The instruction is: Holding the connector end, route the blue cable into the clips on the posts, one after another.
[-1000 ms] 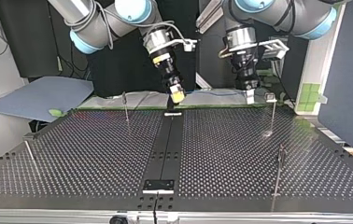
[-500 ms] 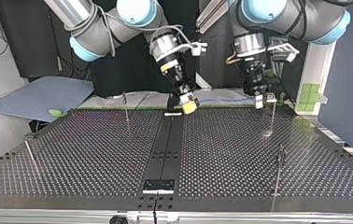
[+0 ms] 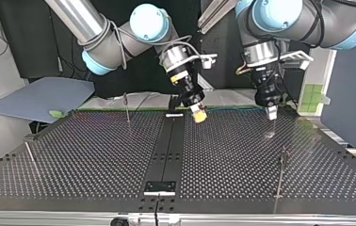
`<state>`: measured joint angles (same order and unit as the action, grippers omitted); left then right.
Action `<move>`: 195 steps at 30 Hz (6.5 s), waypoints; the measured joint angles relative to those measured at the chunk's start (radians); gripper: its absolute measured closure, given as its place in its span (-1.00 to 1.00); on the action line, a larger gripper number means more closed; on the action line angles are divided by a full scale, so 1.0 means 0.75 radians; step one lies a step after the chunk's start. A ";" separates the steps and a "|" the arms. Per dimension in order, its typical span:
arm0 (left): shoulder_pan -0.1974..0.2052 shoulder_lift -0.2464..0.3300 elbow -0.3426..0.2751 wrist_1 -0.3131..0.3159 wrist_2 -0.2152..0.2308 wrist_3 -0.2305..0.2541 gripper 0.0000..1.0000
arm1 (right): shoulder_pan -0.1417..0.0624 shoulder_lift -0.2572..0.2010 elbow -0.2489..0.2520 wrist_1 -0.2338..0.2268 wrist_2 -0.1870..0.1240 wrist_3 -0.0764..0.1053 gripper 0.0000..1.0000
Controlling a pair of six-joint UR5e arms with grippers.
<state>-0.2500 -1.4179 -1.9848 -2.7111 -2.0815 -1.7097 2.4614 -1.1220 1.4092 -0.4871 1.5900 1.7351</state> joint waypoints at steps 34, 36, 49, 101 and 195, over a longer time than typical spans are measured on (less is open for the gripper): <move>0.182 -0.034 0.138 -0.077 0.126 0.037 1.00 | 0.018 0.040 -0.306 0.138 -0.033 0.020 1.00; 0.191 -0.047 0.140 -0.077 0.140 0.038 1.00 | 0.020 0.051 -0.309 0.138 -0.034 0.020 1.00; 0.259 -0.084 0.182 -0.077 0.206 0.040 1.00 | 0.026 0.107 -0.372 0.152 -0.036 0.021 1.00; 0.443 -0.224 0.300 -0.029 0.531 -0.019 1.00 | -0.055 0.212 -0.456 0.187 -0.077 0.033 1.00; 0.567 -0.408 0.467 -0.079 0.720 -0.326 -1.00 | -0.169 0.333 -0.644 0.199 -0.195 0.019 1.00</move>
<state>0.1752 -1.7240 -1.6343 -2.7705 -1.5413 -1.9539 2.3347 -0.8723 0.9260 -0.3375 1.4437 1.7494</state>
